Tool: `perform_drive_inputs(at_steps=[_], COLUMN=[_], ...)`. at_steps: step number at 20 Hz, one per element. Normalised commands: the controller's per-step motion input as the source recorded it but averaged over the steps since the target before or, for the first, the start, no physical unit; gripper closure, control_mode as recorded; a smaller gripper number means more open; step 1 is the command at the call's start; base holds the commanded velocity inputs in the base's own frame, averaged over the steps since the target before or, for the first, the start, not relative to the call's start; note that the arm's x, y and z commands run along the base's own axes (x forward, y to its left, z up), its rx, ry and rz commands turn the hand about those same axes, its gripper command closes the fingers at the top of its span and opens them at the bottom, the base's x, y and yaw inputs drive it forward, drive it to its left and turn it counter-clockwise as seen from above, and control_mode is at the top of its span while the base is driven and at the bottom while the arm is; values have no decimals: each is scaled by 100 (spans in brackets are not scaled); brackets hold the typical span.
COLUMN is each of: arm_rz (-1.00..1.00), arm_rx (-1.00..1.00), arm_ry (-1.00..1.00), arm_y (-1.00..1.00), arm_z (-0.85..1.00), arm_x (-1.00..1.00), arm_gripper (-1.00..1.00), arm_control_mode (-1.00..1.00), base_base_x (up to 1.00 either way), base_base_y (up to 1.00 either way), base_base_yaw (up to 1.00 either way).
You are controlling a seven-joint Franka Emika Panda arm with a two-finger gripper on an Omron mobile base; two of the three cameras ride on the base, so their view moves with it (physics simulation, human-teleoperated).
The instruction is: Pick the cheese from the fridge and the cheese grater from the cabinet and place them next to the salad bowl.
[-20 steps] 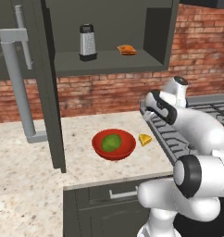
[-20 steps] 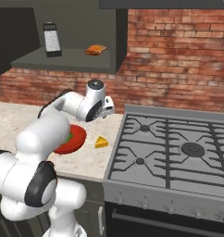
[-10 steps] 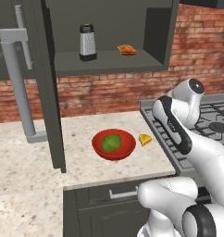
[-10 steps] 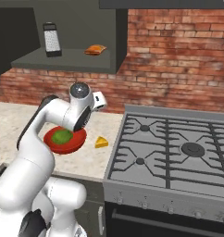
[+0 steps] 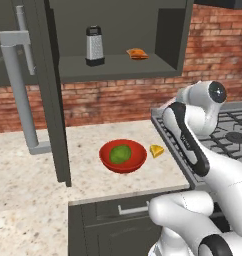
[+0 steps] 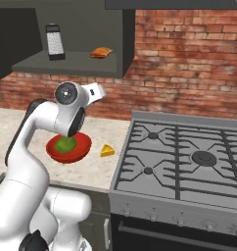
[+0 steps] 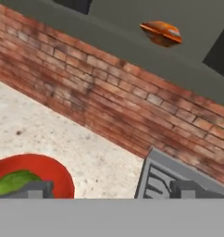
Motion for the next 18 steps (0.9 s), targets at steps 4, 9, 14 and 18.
perform_drive_inputs(at_steps=[4, 9, 14, 18], arm_rz=[-16, -22, -18, -6], arm_rx=[0, 1, 5, 12], arm_ry=[-12, -6, -13, -26], arm_y=[35, 31, 8, 1], arm_z=[49, 46, 56, 64], arm_x=[0, 0, -1, -10], arm_gripper=[-100, -100, -100, -100], arm_control_mode=[-100, -100, -100, -100], base_base_x=[0, 0, 0, 0], base_base_y=[0, 0, 0, 0], base_base_yaw=[0, 0, 0, 0])
